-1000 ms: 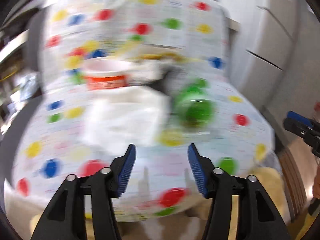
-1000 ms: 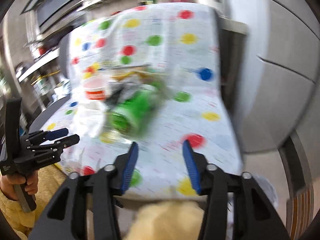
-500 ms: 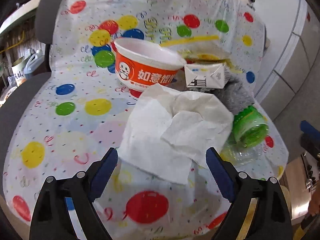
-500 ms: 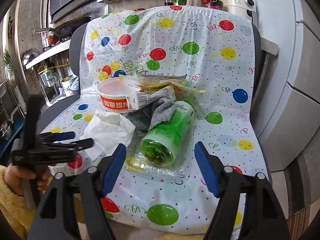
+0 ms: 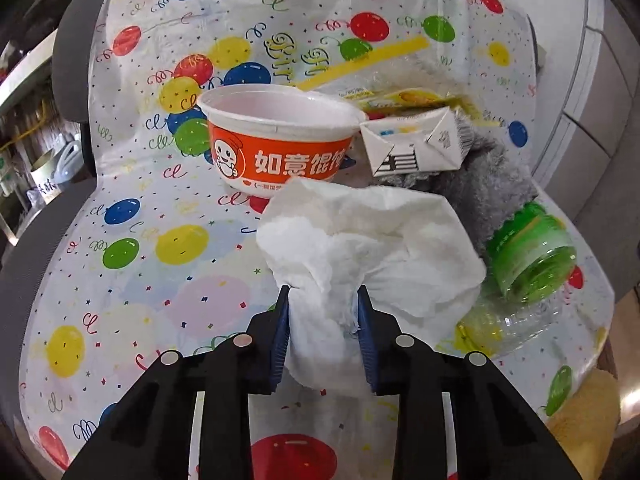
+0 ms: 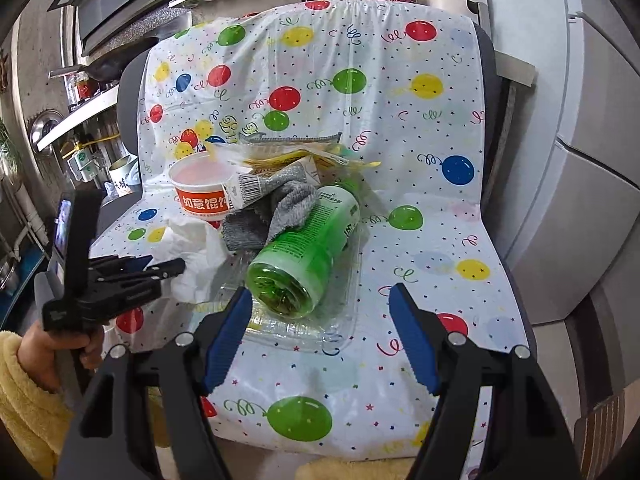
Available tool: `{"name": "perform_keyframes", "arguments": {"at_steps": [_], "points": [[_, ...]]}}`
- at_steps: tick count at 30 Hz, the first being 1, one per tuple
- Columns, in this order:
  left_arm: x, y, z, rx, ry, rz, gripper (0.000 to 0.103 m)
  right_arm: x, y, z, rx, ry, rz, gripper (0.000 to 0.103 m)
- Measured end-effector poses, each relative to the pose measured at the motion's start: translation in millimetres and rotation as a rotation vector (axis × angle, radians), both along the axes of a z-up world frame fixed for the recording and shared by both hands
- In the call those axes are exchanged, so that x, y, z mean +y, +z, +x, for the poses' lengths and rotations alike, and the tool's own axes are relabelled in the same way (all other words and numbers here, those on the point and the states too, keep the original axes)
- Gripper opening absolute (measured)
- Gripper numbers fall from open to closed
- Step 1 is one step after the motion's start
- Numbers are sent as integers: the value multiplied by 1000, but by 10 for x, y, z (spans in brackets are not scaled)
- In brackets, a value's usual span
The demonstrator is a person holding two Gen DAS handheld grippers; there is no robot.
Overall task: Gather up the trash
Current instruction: 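Grasp the crumpled white tissue with the left tool, then grasp the green cucumber with the right tool while the left holds the tissue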
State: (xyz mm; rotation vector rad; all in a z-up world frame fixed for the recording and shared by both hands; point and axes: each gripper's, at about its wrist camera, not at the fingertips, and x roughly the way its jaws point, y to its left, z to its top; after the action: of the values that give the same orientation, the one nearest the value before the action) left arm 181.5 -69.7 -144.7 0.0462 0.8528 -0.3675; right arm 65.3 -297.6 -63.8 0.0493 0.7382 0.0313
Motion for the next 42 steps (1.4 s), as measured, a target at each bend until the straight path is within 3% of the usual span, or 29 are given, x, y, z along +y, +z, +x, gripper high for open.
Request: {"name": "perform_keyframes", "arguments": {"at_steps": [4, 7, 10, 13, 14, 16, 21, 29, 34, 42], "points": [[282, 297, -4, -25, 58, -105, 32, -4, 39, -28, -9, 2, -12, 70], [481, 429, 80, 7, 70, -171, 32, -21, 48, -47, -14, -5, -10, 71], [499, 361, 160, 49, 45, -183, 21, -41, 24, -43, -6, -15, 6, 71], [503, 304, 184, 45, 33, -207, 19, -40, 2, -49, 5, -16, 13, 71], [506, 323, 182, 46, 30, -221, 4, -37, 2, -55, 5, -15, 12, 71], [521, 385, 171, 31, 19, -255, 3, -29, 16, -62, 3, -11, 5, 71], [534, 651, 135, -54, 26, -230, 2, -13, 33, -39, 0, -14, 10, 71], [952, 911, -122, -149, 209, -81, 2, 351, 111, 76, -21, 70, 12, 71], [1292, 814, -277, -153, 278, -36, 2, 808, 40, 333, -11, 160, 32, 69], [1687, 462, -251, -58, 311, -96, 2, 1489, -356, 855, 68, 227, 34, 64]]}}
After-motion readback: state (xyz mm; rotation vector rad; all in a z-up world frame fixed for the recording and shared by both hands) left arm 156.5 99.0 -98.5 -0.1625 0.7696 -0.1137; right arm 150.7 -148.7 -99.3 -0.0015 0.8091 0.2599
